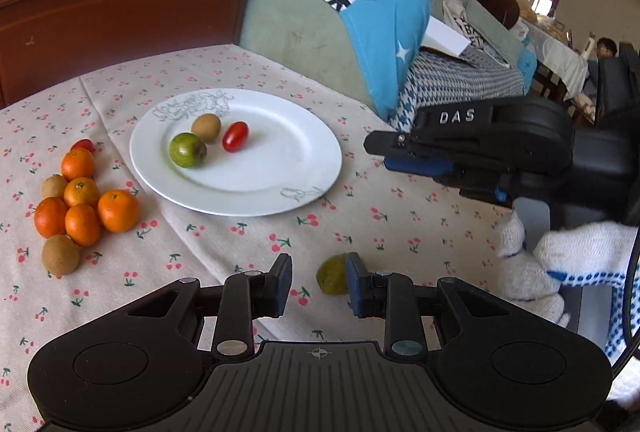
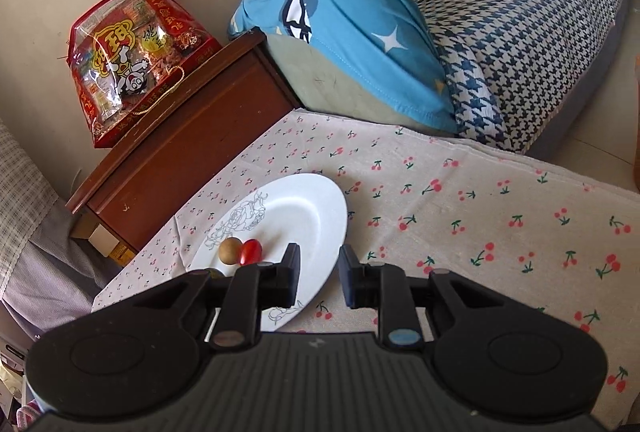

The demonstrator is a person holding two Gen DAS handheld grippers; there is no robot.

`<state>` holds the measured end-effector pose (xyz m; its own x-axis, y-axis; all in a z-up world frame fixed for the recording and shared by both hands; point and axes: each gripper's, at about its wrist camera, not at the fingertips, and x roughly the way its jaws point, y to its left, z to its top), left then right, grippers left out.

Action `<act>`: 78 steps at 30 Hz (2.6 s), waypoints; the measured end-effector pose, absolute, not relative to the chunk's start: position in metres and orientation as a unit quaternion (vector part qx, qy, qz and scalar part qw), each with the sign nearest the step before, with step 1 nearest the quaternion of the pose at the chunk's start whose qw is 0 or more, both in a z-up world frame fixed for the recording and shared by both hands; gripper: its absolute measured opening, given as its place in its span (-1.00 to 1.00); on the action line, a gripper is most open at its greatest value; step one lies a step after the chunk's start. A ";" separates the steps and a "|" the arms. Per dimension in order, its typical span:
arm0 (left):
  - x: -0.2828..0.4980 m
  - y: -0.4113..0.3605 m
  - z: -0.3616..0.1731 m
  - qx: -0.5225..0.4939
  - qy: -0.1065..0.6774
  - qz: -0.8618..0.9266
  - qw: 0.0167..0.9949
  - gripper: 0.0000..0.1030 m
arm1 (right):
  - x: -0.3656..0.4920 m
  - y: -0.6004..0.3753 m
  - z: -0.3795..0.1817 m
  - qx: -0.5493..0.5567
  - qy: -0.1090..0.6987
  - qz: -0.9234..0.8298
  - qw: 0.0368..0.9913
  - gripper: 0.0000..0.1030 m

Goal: Organize fruits

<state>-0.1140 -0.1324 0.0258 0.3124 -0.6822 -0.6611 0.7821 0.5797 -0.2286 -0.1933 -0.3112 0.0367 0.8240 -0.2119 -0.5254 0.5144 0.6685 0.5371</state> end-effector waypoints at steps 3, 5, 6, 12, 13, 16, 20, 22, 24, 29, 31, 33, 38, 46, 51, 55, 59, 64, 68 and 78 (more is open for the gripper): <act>-0.125 -0.140 0.020 0.100 0.362 -0.444 0.813 -0.45 | -0.194 -0.311 0.038 0.353 0.217 -0.202 0.888 -0.55; -0.130 -0.145 0.018 0.113 0.355 -0.445 0.814 -0.45 | -0.194 -0.310 0.038 0.351 0.219 -0.201 0.888 -0.55; -0.131 -0.146 0.018 0.114 0.353 -0.448 0.813 -0.45 | -0.194 -0.309 0.038 0.352 0.220 -0.199 0.888 -0.55; -0.132 -0.157 0.009 0.126 0.347 -0.439 0.819 -0.45 | -0.195 -0.310 0.036 0.357 0.222 -0.200 0.885 -0.55; -0.131 -0.158 0.007 0.126 0.348 -0.438 0.819 -0.45 | -0.195 -0.310 0.036 0.357 0.222 -0.201 0.885 -0.55; -0.131 -0.159 0.007 0.124 0.340 -0.433 0.825 -0.50 | -0.194 -0.310 0.035 0.361 0.224 -0.201 0.883 -0.55; -0.123 -0.156 0.015 0.101 0.325 -0.415 0.843 -0.52 | -0.194 -0.310 0.035 0.362 0.223 -0.208 0.881 -0.55; -0.114 -0.155 0.022 0.090 0.316 -0.402 0.855 -0.52 | -0.194 -0.310 0.034 0.365 0.222 -0.213 0.879 -0.55; -0.101 -0.154 0.028 0.076 0.314 -0.392 0.861 -0.53 | -0.192 -0.310 0.032 0.370 0.224 -0.215 0.876 -0.55; -0.068 -0.163 0.028 0.054 0.321 -0.372 0.869 -0.53 | -0.183 -0.307 0.025 0.370 0.235 -0.226 0.870 -0.54; -0.057 -0.167 0.025 0.052 0.325 -0.371 0.868 -0.52 | -0.175 -0.307 0.024 0.376 0.238 -0.223 0.867 -0.53; -0.049 -0.170 0.025 0.055 0.328 -0.369 0.868 -0.52 | -0.167 -0.306 0.025 0.376 0.245 -0.212 0.868 -0.53; -0.036 -0.149 0.047 0.047 0.323 -0.366 0.871 -0.50 | -0.170 -0.297 0.037 0.343 0.259 -0.186 0.884 -0.51; -0.029 -0.105 0.057 0.009 0.365 -0.336 0.868 -0.41 | -0.169 -0.250 0.033 0.259 0.313 -0.120 0.906 -0.40; -0.022 -0.090 0.068 0.021 0.368 -0.313 0.875 -0.11 | -0.158 -0.229 0.027 0.205 0.335 -0.111 0.913 -0.32; -0.012 -0.072 0.075 0.033 0.364 -0.302 0.880 -0.05 | -0.150 -0.219 0.019 0.177 0.340 -0.117 0.916 -0.30; -0.007 -0.055 0.069 0.001 0.369 -0.277 0.887 -0.02 | -0.141 -0.214 0.013 0.146 0.345 -0.128 0.918 -0.38; -0.005 -0.037 0.061 -0.037 0.390 -0.268 0.880 -0.02 | -0.150 -0.210 0.019 0.156 0.344 -0.111 0.919 -0.39; -0.006 -0.027 0.053 -0.050 0.414 -0.261 0.871 -0.02 | -0.152 -0.211 0.038 0.166 0.316 -0.103 0.928 -0.45; -0.019 -0.035 0.025 0.003 0.424 -0.276 0.863 -0.04 | -0.125 -0.227 0.038 0.173 0.328 -0.137 0.919 -0.43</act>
